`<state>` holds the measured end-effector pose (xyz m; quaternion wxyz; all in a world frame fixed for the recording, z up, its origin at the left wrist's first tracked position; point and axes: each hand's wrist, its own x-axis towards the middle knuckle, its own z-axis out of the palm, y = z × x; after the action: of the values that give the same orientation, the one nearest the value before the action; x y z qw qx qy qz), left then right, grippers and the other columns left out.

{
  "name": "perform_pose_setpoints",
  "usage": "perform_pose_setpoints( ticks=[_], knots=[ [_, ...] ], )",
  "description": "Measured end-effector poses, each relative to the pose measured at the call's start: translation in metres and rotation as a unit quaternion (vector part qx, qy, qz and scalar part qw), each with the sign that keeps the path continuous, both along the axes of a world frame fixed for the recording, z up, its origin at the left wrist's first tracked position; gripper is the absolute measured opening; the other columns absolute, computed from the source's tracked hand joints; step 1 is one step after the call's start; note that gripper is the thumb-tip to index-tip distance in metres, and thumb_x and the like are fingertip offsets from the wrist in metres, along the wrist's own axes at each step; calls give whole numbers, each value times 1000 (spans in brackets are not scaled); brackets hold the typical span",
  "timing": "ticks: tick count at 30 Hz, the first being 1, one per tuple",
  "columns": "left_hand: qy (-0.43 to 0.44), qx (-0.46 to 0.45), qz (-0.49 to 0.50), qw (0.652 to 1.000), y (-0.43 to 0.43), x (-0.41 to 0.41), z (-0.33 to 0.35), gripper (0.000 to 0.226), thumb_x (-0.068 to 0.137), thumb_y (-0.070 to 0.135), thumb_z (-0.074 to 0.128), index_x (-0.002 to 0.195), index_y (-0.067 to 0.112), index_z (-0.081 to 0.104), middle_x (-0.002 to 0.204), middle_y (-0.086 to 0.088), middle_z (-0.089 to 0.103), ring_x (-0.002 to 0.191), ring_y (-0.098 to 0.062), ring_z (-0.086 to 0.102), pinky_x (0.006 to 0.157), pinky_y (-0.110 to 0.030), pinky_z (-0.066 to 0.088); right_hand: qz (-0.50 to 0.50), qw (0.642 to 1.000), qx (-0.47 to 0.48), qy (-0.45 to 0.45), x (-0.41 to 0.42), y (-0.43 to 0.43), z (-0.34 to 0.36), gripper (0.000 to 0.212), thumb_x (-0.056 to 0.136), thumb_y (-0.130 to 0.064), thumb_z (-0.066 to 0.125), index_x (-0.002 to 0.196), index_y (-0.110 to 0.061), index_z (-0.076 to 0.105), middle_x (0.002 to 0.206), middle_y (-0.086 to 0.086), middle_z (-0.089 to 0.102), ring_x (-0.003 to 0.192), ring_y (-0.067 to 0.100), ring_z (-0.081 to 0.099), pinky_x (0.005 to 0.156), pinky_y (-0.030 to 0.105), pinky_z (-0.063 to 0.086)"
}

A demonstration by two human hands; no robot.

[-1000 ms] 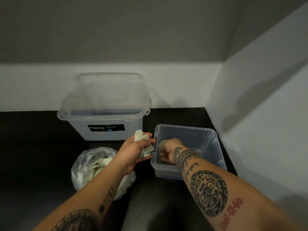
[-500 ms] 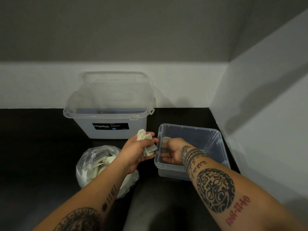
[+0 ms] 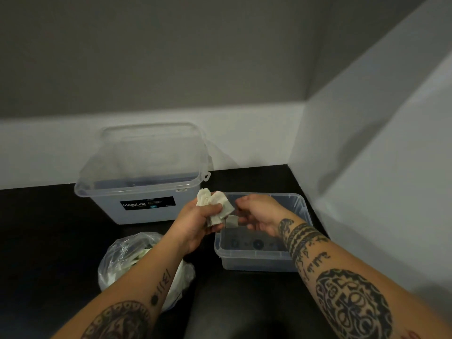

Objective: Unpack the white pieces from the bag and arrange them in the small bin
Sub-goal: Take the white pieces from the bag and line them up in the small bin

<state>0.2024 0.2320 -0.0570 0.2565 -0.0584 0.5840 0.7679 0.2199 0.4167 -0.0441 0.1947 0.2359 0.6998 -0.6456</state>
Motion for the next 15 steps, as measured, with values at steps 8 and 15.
perform_pose_setpoints(
  ticks=[8, 15],
  knots=[
    [81, -78, -34, 993, 14, -4, -1, 24, 87, 9, 78, 109, 17, 71, 93, -5, 77, 78, -17, 71, 62, -33, 53, 23, 988, 13, 149, 22, -1, 4, 19, 96, -24, 69, 114, -20, 71, 108, 3, 76, 88, 12, 71, 59, 16, 51],
    [108, -145, 68, 981, 13, -9, -4, 21, 91, 19, 77, 109, 20, 67, 102, -8, 72, 93, -23, 70, 69, -37, 60, -24, 989, 72, 128, 20, 14, -11, 7, 94, -21, 70, 98, -26, 69, 105, -3, 71, 95, 11, 66, 78, 26, 53]
  ],
)
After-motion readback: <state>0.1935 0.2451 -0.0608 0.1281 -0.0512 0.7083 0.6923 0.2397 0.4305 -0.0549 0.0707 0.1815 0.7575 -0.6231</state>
